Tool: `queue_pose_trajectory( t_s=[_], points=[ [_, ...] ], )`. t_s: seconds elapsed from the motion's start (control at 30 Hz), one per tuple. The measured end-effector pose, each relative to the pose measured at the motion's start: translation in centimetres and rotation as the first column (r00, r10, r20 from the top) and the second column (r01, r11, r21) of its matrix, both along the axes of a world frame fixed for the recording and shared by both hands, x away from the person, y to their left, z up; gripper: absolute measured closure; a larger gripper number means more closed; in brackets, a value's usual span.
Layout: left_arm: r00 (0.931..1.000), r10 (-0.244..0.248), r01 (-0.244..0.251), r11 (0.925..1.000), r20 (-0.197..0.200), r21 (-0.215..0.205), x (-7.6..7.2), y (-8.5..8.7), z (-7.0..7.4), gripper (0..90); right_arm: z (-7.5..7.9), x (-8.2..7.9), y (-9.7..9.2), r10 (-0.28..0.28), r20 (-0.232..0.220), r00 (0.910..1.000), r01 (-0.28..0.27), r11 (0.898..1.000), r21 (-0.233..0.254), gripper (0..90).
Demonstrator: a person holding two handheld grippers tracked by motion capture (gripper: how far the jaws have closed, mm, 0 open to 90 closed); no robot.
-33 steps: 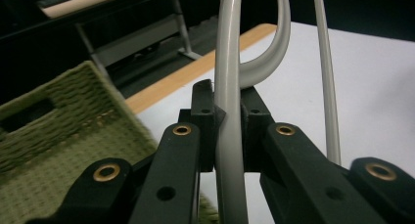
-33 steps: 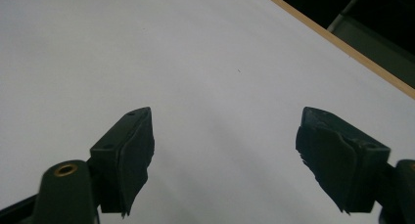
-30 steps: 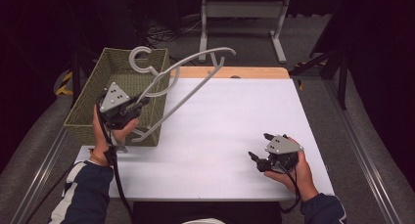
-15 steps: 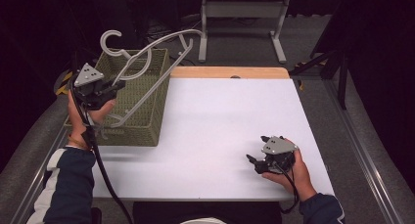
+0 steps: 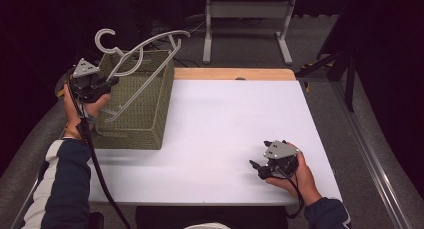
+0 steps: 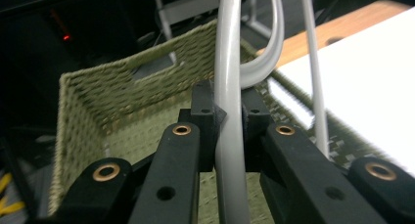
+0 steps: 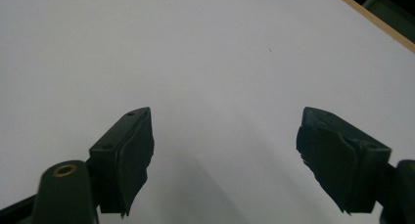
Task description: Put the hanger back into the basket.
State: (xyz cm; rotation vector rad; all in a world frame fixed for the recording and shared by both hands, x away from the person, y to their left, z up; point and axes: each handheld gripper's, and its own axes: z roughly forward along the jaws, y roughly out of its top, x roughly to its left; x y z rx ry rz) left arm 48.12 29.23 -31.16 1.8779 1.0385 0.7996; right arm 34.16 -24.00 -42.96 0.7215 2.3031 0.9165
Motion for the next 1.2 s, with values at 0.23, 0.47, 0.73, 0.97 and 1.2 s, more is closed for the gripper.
queue_pose_trajectory(
  t_s=[0.23,0.47,0.73,0.97,1.2],
  points=[
    [0.9955,0.039,-0.034,0.9980,-0.087,0.053,1.6,0.5,-1.4,80.0,-0.3,0.0,0.3,0.017,-0.013,0.9998,-0.017,1.000,-0.018,22.3],
    [0.9855,0.095,-0.081,0.9909,-0.140,0.108,2.5,0.9,-2.4,79.0,-0.4,0.0,0.4,0.023,-0.020,0.9995,-0.024,0.999,-0.021,22.3],
    [0.9673,0.142,-0.109,0.9810,-0.210,0.160,3.3,1.9,-4.0,61.9,-0.5,0.0,0.5,0.026,-0.029,0.9992,-0.027,0.999,-0.034,22.3],
    [0.9510,0.190,-0.141,0.9686,-0.244,0.205,3.6,2.3,-3.5,33.8,-0.6,0.0,0.6,0.031,-0.037,0.9988,-0.032,0.999,-0.042,22.2],
    [0.9705,0.177,-0.159,0.9805,-0.164,0.115,2.5,2.1,-2.4,24.1,-0.6,0.0,0.6,0.029,-0.033,0.9990,-0.031,0.999,-0.043,22.2]
  ],
)
